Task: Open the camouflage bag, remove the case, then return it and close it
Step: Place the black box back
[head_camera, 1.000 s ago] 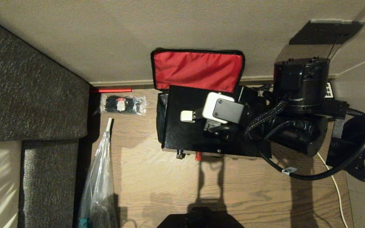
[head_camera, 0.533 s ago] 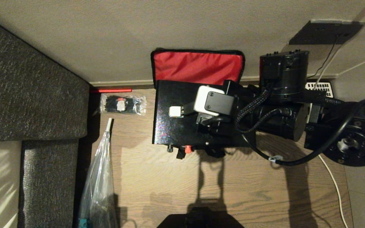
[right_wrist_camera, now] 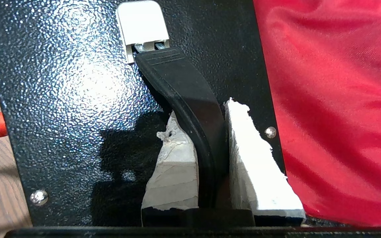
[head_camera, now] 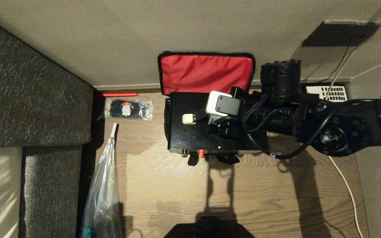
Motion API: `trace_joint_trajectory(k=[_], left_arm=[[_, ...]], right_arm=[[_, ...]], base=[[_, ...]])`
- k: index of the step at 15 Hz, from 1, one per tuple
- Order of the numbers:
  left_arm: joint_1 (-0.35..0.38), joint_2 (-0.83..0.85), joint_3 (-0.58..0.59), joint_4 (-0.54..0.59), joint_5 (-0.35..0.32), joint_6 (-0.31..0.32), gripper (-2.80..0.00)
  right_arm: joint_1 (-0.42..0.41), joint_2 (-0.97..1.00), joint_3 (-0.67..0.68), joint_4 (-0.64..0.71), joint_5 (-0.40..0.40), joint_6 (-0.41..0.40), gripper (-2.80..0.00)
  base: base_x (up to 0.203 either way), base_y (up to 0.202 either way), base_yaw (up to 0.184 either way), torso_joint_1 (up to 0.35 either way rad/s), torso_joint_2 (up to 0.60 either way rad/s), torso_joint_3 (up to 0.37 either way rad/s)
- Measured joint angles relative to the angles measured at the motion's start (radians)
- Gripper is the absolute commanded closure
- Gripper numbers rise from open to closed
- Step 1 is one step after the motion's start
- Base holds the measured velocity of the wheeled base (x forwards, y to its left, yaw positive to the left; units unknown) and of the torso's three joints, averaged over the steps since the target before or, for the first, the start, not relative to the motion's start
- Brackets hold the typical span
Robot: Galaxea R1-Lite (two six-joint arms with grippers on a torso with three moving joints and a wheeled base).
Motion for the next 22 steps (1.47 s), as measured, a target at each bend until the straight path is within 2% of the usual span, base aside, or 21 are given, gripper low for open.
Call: trace_joint_trajectory(k=[9, 12, 16, 22], left_arm=[[0.0, 0.0, 0.0, 0.0, 0.0, 0.0, 0.0], [0.0, 0.0, 0.0, 0.0, 0.0, -0.001, 0.0], [0.0, 0.0, 0.0, 0.0, 0.0, -0.001, 0.0], [0.0, 0.0, 0.0, 0.0, 0.0, 0.0, 0.0]], right_arm=[[-0.05, 0.035, -0.114, 0.1, 0.019, 0.046, 0.0], [-0.061, 0.015, -0.114, 0.131, 0.016, 0.075, 0.0], [-0.062, -0.031, -0.103, 0.248, 0.017, 0.077, 0.0], [-0.035, -0.066, -0.105, 0.27, 0.016, 0.11, 0.0]], base=[[0.0, 0.0, 0.0, 0.0, 0.0, 0.0], [0.0, 0.0, 0.0, 0.0, 0.0, 0.0], [0.0, 0.0, 0.0, 0.0, 0.0, 0.0], [0.0, 0.0, 0.0, 0.0, 0.0, 0.0]])
